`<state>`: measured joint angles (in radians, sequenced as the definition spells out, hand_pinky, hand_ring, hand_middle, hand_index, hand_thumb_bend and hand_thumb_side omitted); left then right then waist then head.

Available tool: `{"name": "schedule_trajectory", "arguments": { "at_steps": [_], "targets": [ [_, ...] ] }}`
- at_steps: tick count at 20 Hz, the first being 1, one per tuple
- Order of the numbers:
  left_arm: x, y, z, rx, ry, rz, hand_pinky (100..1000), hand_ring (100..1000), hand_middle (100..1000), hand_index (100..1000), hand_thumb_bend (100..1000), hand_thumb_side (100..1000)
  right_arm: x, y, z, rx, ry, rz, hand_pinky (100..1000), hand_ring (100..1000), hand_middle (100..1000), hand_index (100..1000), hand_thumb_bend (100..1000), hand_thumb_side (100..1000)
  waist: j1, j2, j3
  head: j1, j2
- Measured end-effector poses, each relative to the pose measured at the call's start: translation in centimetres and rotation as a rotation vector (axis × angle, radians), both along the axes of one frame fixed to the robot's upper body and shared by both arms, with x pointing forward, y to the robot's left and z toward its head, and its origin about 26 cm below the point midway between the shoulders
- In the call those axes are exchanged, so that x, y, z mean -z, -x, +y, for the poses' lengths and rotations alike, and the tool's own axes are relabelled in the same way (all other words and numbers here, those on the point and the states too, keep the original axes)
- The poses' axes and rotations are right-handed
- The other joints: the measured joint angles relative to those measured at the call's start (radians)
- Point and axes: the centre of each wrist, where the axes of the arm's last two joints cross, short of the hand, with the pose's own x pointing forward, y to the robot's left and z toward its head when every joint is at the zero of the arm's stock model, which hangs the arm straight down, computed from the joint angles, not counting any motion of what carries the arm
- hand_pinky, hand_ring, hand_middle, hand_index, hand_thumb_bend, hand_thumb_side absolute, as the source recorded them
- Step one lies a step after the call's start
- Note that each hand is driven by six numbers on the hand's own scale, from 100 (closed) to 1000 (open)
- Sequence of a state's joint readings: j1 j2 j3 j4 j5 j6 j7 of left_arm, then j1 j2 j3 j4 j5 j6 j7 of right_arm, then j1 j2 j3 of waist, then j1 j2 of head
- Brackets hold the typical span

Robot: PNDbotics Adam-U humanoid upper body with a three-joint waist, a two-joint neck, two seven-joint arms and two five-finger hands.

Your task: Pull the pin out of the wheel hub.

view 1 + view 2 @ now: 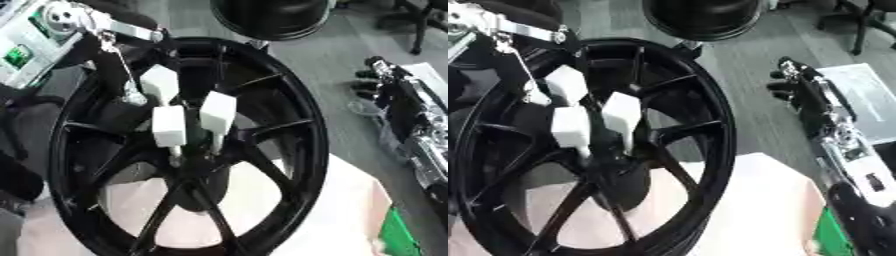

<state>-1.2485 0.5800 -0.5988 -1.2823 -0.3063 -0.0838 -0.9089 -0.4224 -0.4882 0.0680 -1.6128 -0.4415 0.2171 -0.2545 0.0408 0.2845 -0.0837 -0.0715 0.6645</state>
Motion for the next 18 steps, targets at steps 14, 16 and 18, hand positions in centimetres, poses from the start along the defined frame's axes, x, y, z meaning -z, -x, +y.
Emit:
{"name": "schedule_trajectory", "arguments": {
  "at_steps": [14, 16, 18],
  "targets": [
    [-6.0, 2.8, 1.3, 0.04, 0.091, -0.169, 744, 676, 568, 342, 182, 100, 0.2, 0.1, -0.1, 0.007, -0.005, 0.005, 820, 703, 683, 828, 100, 600, 0.0, -0.001, 0.01, -0.001, 0.001],
    [-7.4, 3.7, 2.5, 0.025, 0.126, -0.202, 744, 672, 565, 340, 192, 100, 0.3, 0.1, -0.3, 0.013, -0.007, 0.005, 820, 703, 683, 828, 100, 600, 0.0, -0.003, 0.019, -0.006, 0.003],
    [-8.4, 4.5, 3.9, 0.003, 0.164, -0.231, 743, 665, 563, 338, 201, 100, 0.5, 0.3, -0.5, 0.022, -0.008, 0.009, 821, 703, 683, 828, 100, 599, 0.0, -0.009, 0.036, -0.016, 0.011]
  ]
}}
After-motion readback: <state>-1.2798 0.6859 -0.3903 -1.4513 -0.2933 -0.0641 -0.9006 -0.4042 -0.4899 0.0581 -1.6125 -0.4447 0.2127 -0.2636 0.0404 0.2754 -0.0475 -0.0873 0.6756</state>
